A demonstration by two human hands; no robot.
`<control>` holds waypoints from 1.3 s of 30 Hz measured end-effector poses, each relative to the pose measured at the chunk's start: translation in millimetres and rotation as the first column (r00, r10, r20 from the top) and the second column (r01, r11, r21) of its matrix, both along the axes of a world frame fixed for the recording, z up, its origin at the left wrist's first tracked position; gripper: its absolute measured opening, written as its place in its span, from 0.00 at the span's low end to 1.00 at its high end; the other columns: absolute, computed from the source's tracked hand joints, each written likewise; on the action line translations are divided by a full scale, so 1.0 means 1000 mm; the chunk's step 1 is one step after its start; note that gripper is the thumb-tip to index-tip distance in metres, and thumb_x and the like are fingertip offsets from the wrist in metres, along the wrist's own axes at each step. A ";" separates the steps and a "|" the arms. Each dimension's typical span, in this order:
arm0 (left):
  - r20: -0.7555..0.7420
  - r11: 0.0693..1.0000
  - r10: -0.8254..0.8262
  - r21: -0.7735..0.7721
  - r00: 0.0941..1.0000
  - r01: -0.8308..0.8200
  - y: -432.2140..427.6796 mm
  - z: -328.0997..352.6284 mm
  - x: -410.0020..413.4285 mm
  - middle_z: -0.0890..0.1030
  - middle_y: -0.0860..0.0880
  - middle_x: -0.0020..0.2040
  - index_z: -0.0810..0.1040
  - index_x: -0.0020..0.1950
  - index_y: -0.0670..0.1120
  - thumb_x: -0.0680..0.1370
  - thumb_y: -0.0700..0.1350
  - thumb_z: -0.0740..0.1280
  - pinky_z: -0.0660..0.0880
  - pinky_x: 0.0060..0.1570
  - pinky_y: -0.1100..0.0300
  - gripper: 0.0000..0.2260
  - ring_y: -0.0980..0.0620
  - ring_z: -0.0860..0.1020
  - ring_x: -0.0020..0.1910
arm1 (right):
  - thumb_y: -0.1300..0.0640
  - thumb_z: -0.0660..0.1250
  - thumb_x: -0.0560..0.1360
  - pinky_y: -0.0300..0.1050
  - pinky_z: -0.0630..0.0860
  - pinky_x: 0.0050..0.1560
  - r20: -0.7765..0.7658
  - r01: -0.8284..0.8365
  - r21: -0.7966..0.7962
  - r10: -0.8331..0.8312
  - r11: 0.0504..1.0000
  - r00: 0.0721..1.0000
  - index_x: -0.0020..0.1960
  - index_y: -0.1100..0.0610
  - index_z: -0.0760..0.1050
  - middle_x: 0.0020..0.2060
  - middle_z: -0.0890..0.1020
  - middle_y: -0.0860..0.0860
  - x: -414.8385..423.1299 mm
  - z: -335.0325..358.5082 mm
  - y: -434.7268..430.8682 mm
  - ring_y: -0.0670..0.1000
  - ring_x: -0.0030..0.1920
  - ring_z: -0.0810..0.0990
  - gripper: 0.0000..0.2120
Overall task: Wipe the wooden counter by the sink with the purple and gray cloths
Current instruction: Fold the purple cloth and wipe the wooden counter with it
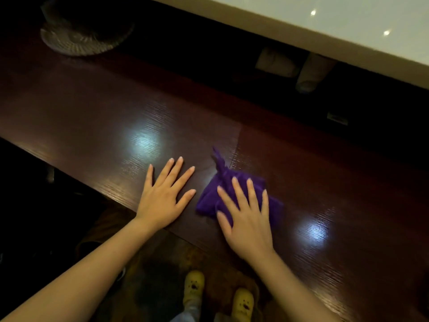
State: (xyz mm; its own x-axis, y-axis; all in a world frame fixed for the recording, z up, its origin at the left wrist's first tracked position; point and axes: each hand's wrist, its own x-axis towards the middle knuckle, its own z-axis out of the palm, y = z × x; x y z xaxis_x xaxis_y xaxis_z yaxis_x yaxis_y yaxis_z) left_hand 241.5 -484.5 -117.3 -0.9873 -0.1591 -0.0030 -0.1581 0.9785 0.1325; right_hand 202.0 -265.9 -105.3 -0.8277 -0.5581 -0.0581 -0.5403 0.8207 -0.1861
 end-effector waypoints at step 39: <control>-0.028 0.991 0.120 0.064 0.992 -0.118 0.100 -0.001 0.087 0.51 0.44 0.76 0.53 0.75 0.45 0.77 0.64 0.42 0.41 0.73 0.52 0.33 0.47 0.48 0.76 | 0.39 0.50 0.77 0.60 0.48 0.74 0.002 0.110 -0.046 -0.110 0.993 0.994 0.73 0.42 0.57 0.75 0.58 0.47 0.060 -0.001 0.065 0.54 0.76 0.51 0.25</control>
State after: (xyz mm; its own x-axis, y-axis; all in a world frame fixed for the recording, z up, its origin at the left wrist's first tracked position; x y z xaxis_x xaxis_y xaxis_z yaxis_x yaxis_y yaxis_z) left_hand 328.5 -384.0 -118.3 -0.9611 -0.2759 0.0142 -0.2676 0.9426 0.1995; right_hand 261.6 -200.4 -106.6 -0.8845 -0.4654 -0.0341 -0.4469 0.8659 -0.2247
